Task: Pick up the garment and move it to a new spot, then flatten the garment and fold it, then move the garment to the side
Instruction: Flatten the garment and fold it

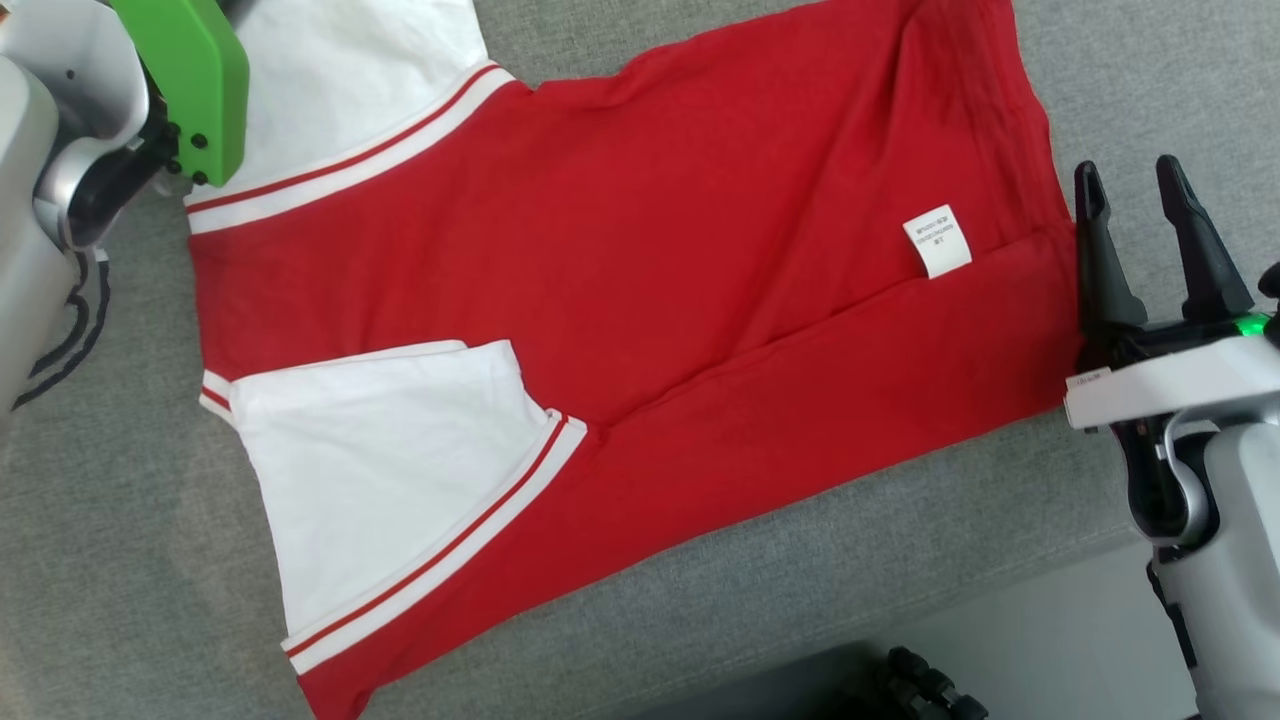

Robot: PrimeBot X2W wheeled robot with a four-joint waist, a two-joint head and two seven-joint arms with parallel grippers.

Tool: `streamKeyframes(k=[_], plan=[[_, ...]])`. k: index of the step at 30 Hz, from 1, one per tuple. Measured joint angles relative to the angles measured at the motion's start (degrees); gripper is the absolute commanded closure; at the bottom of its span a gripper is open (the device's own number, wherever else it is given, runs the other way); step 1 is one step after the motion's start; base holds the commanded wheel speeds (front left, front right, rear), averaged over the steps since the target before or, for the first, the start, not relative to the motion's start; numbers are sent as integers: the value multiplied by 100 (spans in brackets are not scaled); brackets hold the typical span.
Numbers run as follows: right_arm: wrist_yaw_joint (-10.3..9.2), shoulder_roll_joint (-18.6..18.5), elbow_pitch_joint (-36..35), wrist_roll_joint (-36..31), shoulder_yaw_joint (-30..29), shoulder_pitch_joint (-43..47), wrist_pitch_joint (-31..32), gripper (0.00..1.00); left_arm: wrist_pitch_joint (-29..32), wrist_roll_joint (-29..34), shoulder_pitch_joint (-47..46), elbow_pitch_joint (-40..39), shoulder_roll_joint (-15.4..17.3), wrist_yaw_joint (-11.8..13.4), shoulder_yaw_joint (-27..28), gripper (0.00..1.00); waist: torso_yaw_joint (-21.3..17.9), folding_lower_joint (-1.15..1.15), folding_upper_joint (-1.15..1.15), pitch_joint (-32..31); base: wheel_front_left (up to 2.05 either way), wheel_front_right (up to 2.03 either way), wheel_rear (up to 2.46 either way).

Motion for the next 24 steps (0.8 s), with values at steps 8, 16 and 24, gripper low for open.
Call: streamKeyframes(k=[8,16,24], plan=[[0,55,927,388,413,-1273,1301,0,-583,-361,282,-319,11,-1,-271,100,113,0,0,-470,0,0,0],[-4,505,2321,145,454,-2656,3492,0,-673,-659,492,-556,29,-1,-600,100,269,0,0,-1022,0,0,0],[-4,432,3159,-235,398,-3314,4036,0,-824,-751,481,-671,45,-1,-782,100,530,0,0,-1224,0,0,0]])
